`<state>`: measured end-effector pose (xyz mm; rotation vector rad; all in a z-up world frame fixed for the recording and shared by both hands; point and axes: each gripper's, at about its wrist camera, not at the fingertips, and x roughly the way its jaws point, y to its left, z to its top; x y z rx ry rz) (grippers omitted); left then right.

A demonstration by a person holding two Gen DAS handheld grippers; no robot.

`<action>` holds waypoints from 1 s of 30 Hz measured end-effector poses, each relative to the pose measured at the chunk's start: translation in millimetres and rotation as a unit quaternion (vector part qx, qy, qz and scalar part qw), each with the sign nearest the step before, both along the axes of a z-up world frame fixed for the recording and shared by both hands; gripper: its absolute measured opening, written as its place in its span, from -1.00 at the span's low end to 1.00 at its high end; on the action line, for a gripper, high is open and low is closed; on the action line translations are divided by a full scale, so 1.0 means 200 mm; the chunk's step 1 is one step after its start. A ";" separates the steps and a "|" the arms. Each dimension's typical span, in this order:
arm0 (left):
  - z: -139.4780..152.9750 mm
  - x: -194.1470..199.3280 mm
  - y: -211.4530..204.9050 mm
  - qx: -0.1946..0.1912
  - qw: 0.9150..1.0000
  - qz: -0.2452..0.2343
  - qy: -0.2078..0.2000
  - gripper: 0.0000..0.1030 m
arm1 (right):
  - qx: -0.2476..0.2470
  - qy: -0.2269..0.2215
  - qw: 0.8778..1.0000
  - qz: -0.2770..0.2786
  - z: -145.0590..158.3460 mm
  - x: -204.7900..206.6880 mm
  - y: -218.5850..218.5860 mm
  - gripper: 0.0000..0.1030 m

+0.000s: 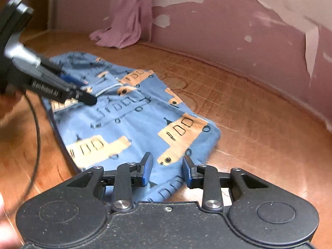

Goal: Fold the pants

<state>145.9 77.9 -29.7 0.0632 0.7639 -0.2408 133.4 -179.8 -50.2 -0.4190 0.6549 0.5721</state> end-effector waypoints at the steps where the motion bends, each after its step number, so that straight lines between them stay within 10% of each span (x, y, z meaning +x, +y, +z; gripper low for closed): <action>1: 0.01 0.01 -0.02 -0.005 1.000 0.001 0.004 -0.16 | -0.007 -0.001 1.000 0.001 0.00 -0.01 -0.02 -0.35; 9: 0.02 0.01 -0.09 -0.028 0.999 -0.029 0.018 -0.16 | -0.050 -0.004 0.998 -0.025 0.06 -0.03 -0.06 -0.32; 12: 0.07 -0.01 0.01 -0.056 0.998 -0.005 0.019 0.15 | -0.010 -0.008 0.999 -0.031 0.14 -0.07 0.05 -0.25; 15: 0.13 -0.07 0.20 -0.067 0.996 0.054 -0.025 0.40 | 0.020 0.000 1.000 -0.021 0.13 -0.09 0.21 0.24; 20: 0.13 -0.14 0.65 -0.095 0.971 0.212 -0.062 0.75 | 0.038 -0.016 0.999 -0.013 0.10 -0.07 0.44 0.89; 26: -0.01 -0.10 1.02 -0.195 0.928 0.317 -0.006 0.65 | 0.041 0.002 0.999 -0.012 0.01 -0.01 0.55 0.92; 30: -0.02 -0.11 0.97 -0.178 0.940 0.291 -0.014 0.41 | 0.063 0.021 0.997 -0.029 -0.02 0.01 0.53 0.97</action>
